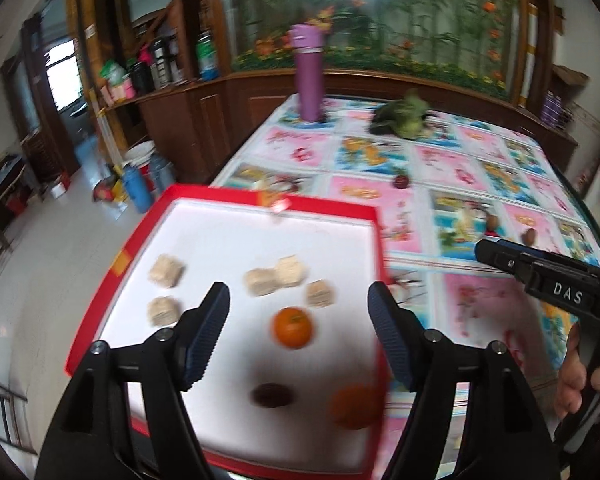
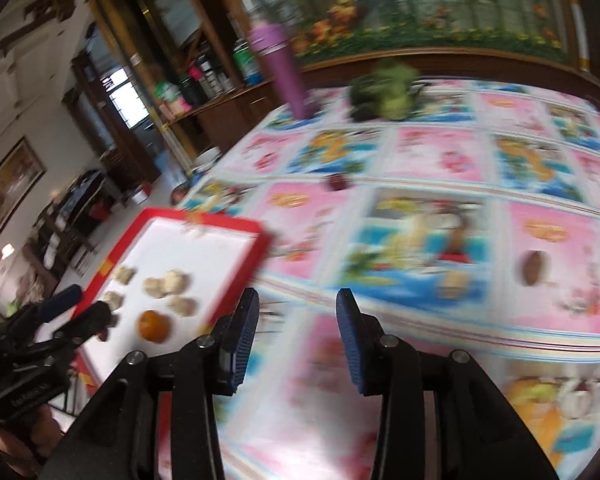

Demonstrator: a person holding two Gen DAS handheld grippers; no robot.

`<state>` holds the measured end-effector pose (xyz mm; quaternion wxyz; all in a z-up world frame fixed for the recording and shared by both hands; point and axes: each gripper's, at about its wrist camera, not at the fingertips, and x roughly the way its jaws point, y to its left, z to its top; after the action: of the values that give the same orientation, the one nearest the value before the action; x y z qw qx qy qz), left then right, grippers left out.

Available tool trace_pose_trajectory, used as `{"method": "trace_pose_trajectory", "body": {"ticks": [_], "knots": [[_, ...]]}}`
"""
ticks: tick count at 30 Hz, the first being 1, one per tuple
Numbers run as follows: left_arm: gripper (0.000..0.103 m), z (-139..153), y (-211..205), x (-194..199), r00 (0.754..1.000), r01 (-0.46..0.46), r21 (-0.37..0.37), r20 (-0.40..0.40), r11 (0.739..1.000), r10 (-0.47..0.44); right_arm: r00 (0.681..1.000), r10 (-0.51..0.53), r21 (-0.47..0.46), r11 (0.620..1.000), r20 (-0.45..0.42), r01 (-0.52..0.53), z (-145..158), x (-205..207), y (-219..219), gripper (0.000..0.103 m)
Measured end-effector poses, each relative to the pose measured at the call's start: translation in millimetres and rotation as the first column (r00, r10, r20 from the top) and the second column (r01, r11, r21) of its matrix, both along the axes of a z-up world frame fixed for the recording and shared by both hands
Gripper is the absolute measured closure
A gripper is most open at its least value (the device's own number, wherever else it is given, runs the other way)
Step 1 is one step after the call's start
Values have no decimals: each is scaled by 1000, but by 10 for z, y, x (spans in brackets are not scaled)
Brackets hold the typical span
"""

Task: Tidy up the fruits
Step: 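Move both open grippers back over the remaining nuts and cubes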

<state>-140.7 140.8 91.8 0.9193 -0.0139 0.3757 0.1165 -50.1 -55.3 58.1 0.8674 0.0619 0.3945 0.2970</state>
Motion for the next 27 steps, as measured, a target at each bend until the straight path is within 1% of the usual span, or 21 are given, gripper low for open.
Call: {"method": "trace_pose_trajectory", "body": {"ticks": [3,6,9,13,16,19,21,27], "knots": [[27,36,-228,99,999,51,27,-6,998,-51,997,-72,-14,997,9,72,-24,68,-366,63],[26,42,-428,214,994,109,25,-25,994,-108,990,-144,-20,989,6,144,-74,146,-729,63],[26,30,-600,316,988,147,35,-44,988,-146,980,-198,-36,979,12,199,-107,215,-978,63],[26,-20,-818,482,978,198,12,-74,980,-197,970,-243,-45,969,-15,243,-198,365,-1201,63],[26,-105,-980,612,968,229,5,-110,973,-227,966,-246,-20,969,-79,245,-276,513,-1279,63],[26,-185,-1105,720,958,254,-15,-137,967,-254,967,-227,-27,974,-114,225,-321,650,-1210,63],[26,-231,-1162,780,955,256,-28,-150,966,-257,967,-222,-17,975,-126,222,-344,716,-1170,63],[26,-261,-1249,905,955,254,-36,-152,966,-257,965,-231,-64,972,-127,225,-427,841,-1026,63]]}}
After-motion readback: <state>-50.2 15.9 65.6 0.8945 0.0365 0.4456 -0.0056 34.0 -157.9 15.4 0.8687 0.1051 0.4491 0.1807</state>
